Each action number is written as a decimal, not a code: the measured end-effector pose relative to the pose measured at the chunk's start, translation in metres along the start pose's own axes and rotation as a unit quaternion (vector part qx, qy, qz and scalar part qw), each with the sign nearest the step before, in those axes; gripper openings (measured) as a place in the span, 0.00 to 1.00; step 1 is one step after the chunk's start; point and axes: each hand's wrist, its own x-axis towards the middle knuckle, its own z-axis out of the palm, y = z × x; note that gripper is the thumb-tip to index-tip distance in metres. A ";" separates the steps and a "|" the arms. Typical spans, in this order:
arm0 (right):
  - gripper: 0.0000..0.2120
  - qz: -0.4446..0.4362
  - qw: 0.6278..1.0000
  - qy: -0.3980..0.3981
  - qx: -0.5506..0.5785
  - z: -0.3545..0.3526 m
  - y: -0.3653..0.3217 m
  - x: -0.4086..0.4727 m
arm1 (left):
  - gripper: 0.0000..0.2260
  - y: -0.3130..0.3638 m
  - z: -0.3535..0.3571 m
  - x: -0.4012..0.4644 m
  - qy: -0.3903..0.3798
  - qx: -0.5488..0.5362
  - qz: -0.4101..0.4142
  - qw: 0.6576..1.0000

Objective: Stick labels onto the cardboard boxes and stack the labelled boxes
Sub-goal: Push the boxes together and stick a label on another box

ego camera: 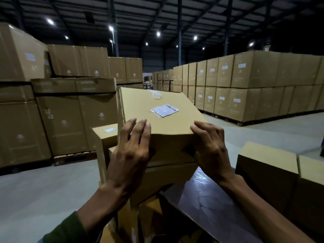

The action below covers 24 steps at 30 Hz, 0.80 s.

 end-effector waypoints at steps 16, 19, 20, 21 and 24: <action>0.39 0.053 0.994 -0.084 -0.046 -0.044 -0.005 -0.080 | 0.37 0.037 0.022 -0.050 -0.041 -0.078 0.040 0.995; 0.40 0.067 0.991 -0.091 -0.068 -0.053 0.002 -0.096 | 0.37 0.048 0.038 -0.054 -0.044 -0.111 0.049 0.992; 0.39 0.072 0.990 -0.093 -0.074 -0.057 0.005 -0.101 | 0.38 0.052 0.046 -0.056 -0.048 -0.126 0.050 0.990; 0.39 0.079 0.989 -0.097 -0.079 -0.059 0.007 -0.106 | 0.38 0.056 0.053 -0.058 -0.054 -0.140 0.050 0.987; 0.38 0.107 0.983 -0.112 -0.103 -0.063 0.020 -0.124 | 0.39 0.070 0.082 -0.061 -0.078 -0.183 0.050 0.979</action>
